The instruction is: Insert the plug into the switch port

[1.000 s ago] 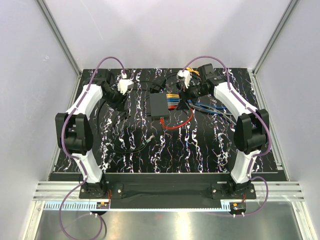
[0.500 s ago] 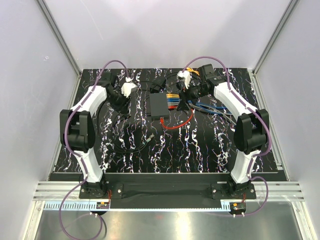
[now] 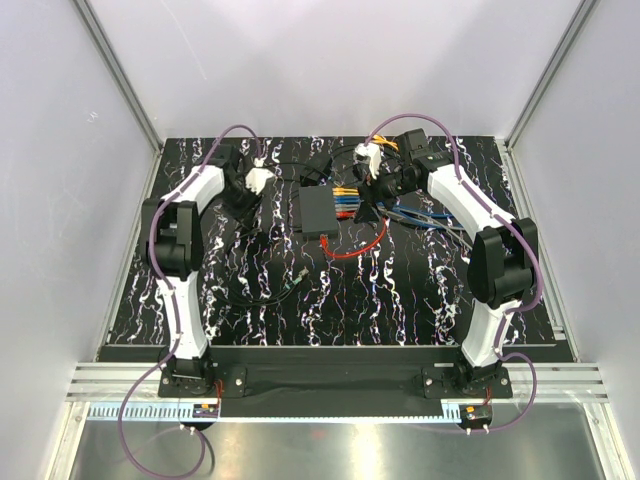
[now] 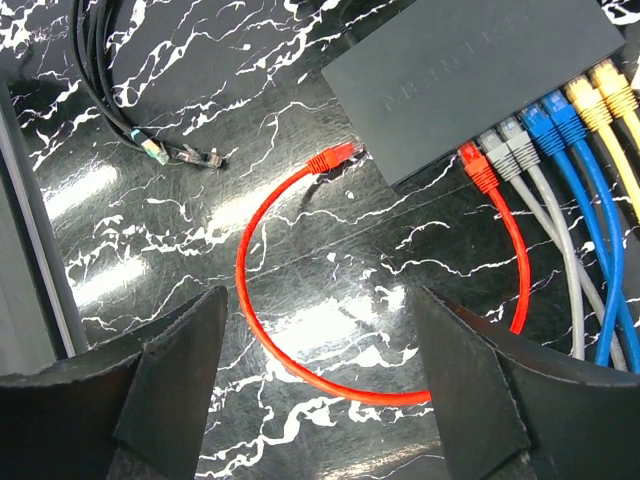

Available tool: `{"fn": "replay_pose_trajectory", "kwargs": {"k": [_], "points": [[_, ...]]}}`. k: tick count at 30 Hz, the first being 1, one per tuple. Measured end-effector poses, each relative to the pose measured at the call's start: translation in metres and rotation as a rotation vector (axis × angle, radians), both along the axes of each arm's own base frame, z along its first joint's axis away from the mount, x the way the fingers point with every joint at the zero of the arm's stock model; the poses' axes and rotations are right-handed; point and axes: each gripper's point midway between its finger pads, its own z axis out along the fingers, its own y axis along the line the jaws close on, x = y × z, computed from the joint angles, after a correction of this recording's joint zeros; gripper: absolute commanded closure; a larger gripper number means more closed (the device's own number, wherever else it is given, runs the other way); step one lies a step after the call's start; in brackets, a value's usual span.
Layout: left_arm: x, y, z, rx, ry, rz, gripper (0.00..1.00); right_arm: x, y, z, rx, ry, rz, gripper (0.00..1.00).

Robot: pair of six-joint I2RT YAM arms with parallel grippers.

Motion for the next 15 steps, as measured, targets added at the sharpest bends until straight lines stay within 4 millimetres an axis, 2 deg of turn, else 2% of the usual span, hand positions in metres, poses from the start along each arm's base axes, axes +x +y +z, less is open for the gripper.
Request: {"fn": "replay_pose_trajectory", "kwargs": {"k": [4, 5, 9, 12, 15], "points": [[-0.006, 0.004, -0.013, 0.024, 0.042, -0.004, 0.8, -0.002, 0.0, -0.001, -0.002, 0.007, 0.001, 0.2], [-0.008, 0.005, -0.014, 0.025, 0.049, -0.007, 0.88, -0.002, 0.0, -0.001, -0.002, 0.008, 0.001, 0.21], [-0.013, 0.003, -0.007, 0.013, 0.073, -0.013, 0.98, -0.002, 0.0, 0.0, 0.002, 0.015, -0.002, 0.22], [-0.015, -0.003, 0.018, -0.023, 0.067, -0.014, 1.0, -0.004, 0.002, 0.001, 0.013, 0.035, -0.01, 0.23], [-0.014, -0.012, 0.071, -0.077, -0.011, -0.022, 1.0, -0.007, 0.005, 0.006, 0.037, 0.057, -0.011, 0.24]]}}
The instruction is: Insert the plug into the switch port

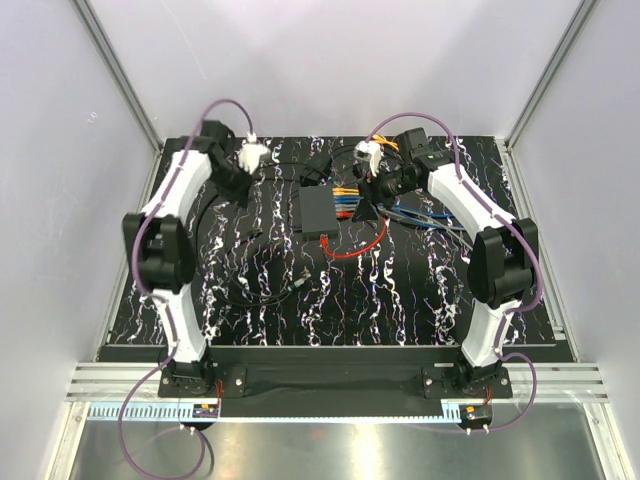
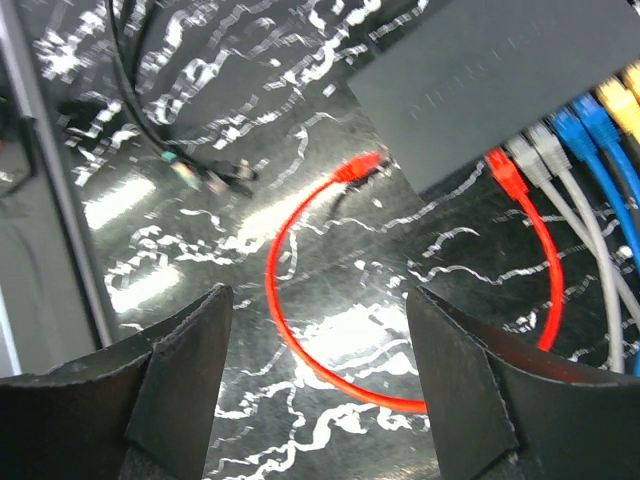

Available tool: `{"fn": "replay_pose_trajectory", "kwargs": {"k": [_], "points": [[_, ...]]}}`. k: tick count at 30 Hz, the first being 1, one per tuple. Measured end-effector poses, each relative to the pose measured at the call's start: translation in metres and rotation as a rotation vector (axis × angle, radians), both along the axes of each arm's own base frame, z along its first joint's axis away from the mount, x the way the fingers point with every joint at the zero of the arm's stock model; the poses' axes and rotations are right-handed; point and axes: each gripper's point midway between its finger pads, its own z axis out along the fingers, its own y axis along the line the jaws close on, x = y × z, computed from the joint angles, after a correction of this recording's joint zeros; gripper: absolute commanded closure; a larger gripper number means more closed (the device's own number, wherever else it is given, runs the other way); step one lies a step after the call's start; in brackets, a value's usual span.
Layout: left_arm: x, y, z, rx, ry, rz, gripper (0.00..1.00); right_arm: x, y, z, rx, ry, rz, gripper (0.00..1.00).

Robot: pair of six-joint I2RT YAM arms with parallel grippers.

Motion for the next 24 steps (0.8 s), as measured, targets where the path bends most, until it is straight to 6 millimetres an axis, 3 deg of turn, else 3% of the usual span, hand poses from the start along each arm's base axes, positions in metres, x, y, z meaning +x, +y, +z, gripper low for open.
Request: {"fn": "replay_pose_trajectory", "kwargs": {"k": [5, 9, 12, 18, 24], "points": [[-0.019, -0.014, 0.117, -0.104, -0.22, -0.033, 1.0, -0.003, 0.006, 0.021, 0.051, 0.008, 0.004, 0.25], [-0.044, -0.025, 0.181, -0.181, -0.344, -0.068, 1.0, -0.009, 0.009, 0.049, 0.097, -0.015, 0.01, 0.27], [-0.06, -0.038, 0.211, -0.264, -0.401, -0.116, 1.0, -0.016, 0.013, 0.072, 0.147, -0.031, 0.02, 0.27], [-0.097, -0.074, 0.25, -0.503, -0.504, -0.284, 0.96, -0.021, 0.022, 0.116, 0.244, -0.075, 0.059, 0.28], [-0.124, -0.116, 0.285, -0.789, -0.59, -0.438, 0.94, -0.025, 0.029, 0.182, 0.375, -0.221, 0.079, 0.35]]}}
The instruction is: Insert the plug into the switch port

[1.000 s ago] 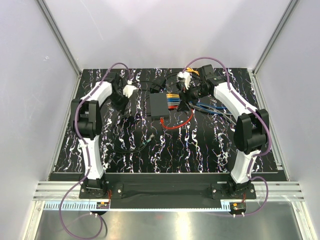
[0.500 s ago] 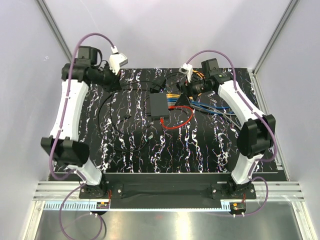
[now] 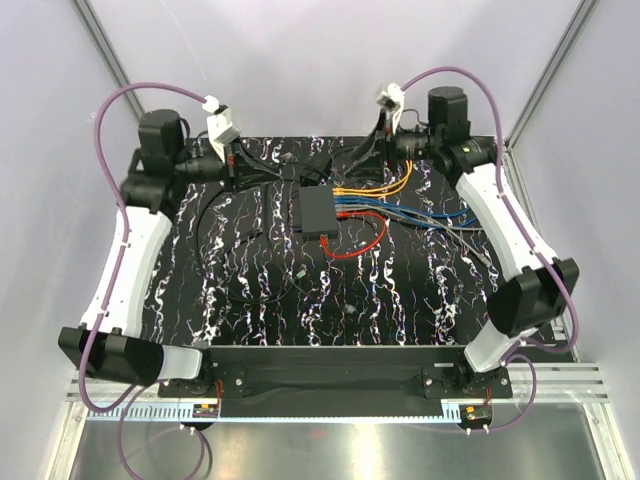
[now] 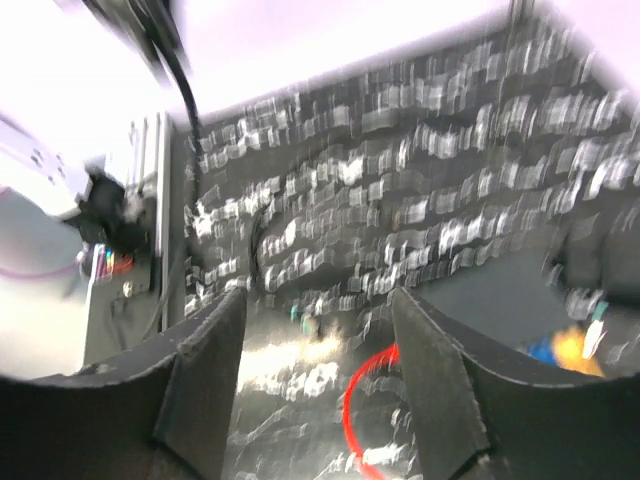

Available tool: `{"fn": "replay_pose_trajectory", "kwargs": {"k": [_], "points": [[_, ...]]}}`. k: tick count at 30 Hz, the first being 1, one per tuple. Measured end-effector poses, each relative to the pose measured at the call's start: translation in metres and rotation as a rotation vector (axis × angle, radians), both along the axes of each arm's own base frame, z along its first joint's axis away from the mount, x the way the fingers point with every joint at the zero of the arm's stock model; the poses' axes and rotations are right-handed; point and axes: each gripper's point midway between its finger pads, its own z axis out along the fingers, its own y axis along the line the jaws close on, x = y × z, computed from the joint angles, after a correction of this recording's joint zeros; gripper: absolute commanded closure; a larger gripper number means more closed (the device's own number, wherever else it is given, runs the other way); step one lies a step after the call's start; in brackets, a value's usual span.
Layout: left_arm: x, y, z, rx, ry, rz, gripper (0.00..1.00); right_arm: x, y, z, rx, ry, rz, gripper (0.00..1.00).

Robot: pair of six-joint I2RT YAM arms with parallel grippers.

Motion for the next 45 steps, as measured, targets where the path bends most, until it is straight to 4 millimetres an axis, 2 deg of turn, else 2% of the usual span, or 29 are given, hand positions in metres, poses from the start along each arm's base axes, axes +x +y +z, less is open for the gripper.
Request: {"fn": "replay_pose_trajectory", "kwargs": {"k": [5, 8, 10, 15, 24, 30, 35, 41, 42, 43, 44, 45], "points": [[-0.022, -0.042, 0.009, -0.166, 0.028, -0.2, 0.94, -0.015, 0.005, 0.068, 0.148, -0.152, 0.041, 0.39], [-0.04, -0.061, 0.02, -0.212, 0.033, -0.307, 0.94, -0.023, 0.01, 0.091, 0.202, -0.198, 0.083, 0.4], [-0.052, -0.07, 0.029, -0.241, 0.025, -0.364, 0.94, -0.028, 0.014, 0.096, 0.223, -0.21, 0.107, 0.41], [-0.062, -0.076, 0.05, -0.316, 0.026, -0.435, 0.94, -0.048, 0.031, 0.087, 0.245, -0.197, 0.194, 0.44], [-0.069, -0.076, 0.059, -0.366, 0.028, -0.473, 0.93, -0.07, 0.037, 0.069, 0.258, -0.101, 0.249, 0.39], [-0.074, -0.078, 0.062, -0.375, 0.011, -0.493, 0.92, -0.097, 0.058, 0.072, 0.296, -0.028, 0.322, 0.39], [-0.072, -0.08, 0.062, -0.378, 0.014, -0.493, 0.92, -0.113, 0.069, 0.078, 0.32, -0.007, 0.371, 0.44], [-0.068, -0.081, 0.061, -0.384, 0.023, -0.488, 0.9, -0.123, 0.077, 0.074, 0.325, 0.019, 0.399, 0.74], [-0.068, -0.081, 0.061, -0.383, 0.025, -0.488, 0.9, -0.124, 0.078, 0.073, 0.325, 0.024, 0.399, 0.89], [-0.068, -0.081, 0.061, -0.384, 0.025, -0.488, 0.89, -0.122, 0.078, 0.072, 0.327, 0.022, 0.396, 1.0], [-0.068, -0.081, 0.061, -0.384, 0.024, -0.488, 0.88, -0.122, 0.079, 0.07, 0.326, 0.026, 0.396, 1.0], [-0.069, -0.081, 0.061, -0.383, 0.025, -0.488, 0.77, -0.121, 0.079, 0.07, 0.327, 0.032, 0.393, 1.0]]}}
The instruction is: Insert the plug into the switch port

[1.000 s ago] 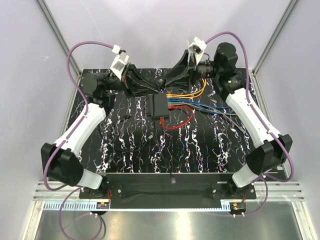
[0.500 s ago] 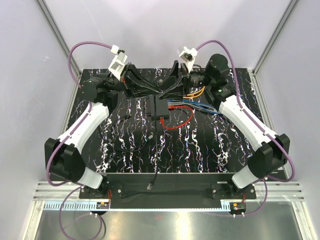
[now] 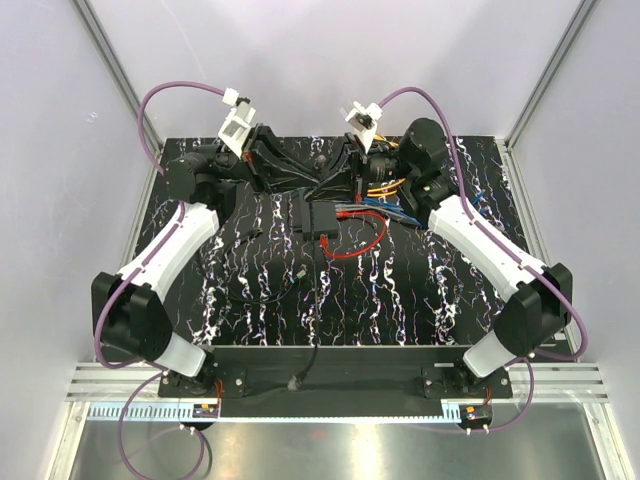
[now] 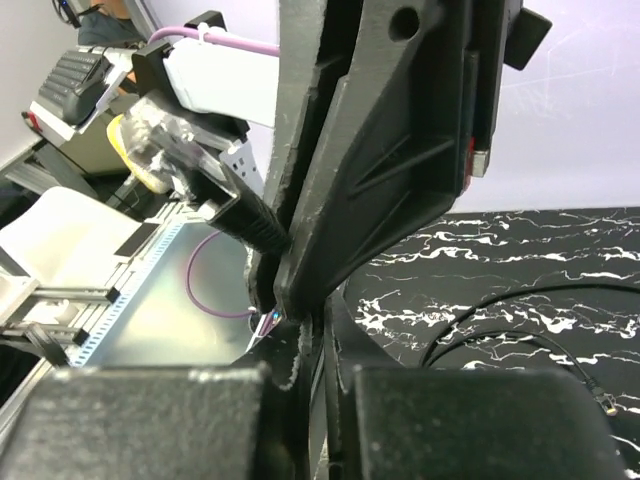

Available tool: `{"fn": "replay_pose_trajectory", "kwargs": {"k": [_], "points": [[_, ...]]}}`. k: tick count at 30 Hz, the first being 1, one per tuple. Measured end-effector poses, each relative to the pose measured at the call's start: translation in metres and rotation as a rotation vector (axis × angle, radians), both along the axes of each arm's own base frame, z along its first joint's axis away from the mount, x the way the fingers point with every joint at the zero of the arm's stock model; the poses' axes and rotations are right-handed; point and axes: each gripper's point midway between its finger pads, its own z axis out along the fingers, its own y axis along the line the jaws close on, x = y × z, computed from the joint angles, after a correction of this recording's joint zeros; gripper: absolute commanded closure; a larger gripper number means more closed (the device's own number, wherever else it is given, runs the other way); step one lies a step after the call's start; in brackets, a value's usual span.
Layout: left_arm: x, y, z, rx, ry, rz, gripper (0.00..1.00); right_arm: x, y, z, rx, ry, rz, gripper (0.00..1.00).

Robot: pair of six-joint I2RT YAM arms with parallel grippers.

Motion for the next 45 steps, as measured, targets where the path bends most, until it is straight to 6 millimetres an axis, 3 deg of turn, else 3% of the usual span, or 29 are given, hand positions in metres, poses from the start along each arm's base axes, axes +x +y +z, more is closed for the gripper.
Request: {"fn": "replay_pose_trajectory", "kwargs": {"k": [3, 5, 7, 13, 20, 24, 27, 29, 32, 36, 40, 45], "points": [[0.003, 0.002, 0.0, 0.0, 0.006, 0.01, 0.56, 0.004, 0.001, -0.004, -0.009, 0.013, -0.02, 1.0], [0.008, 0.006, -0.004, 0.013, 0.041, 0.029, 0.5, 0.017, 0.0, -0.01, -0.025, 0.018, -0.081, 1.0], [0.028, 0.018, -0.008, 0.024, 0.113, 0.099, 0.44, 0.037, -0.004, -0.021, -0.07, 0.036, -0.173, 1.0], [0.088, 0.07, -0.026, 0.089, 0.295, 0.442, 0.4, 0.105, -0.033, -0.067, -0.273, -0.04, -0.532, 1.0], [0.08, 0.075, -0.063, 0.215, 0.5, 0.57, 0.38, 0.147, -0.069, -0.102, -0.497, -0.339, -0.805, 1.0], [0.069, 0.069, -0.094, 0.194, 0.768, 0.533, 0.35, 0.143, -0.077, -0.11, -0.573, -0.59, -0.879, 1.0], [0.06, 0.05, -0.123, 0.195, 1.01, 0.463, 0.27, 0.137, -0.073, -0.112, -0.59, -0.793, -0.905, 1.0], [0.053, 0.035, -0.132, 0.205, 1.121, 0.413, 0.26, 0.133, -0.07, -0.115, -0.588, -0.904, -0.916, 1.0], [0.044, 0.018, -0.126, 0.201, 1.189, 0.349, 0.26, 0.127, -0.067, -0.124, -0.593, -1.03, -0.923, 1.0], [0.043, 0.014, -0.109, 0.155, 1.196, 0.314, 0.32, 0.123, -0.065, -0.133, -0.61, -1.129, -0.922, 1.0], [0.045, 0.01, -0.107, 0.144, 1.217, 0.305, 0.37, 0.126, -0.066, -0.119, -0.586, -1.171, -0.962, 1.0], [0.047, 0.006, -0.121, 0.162, 1.265, 0.311, 0.41, 0.123, -0.067, -0.105, -0.556, -1.194, -0.995, 1.0]]}}
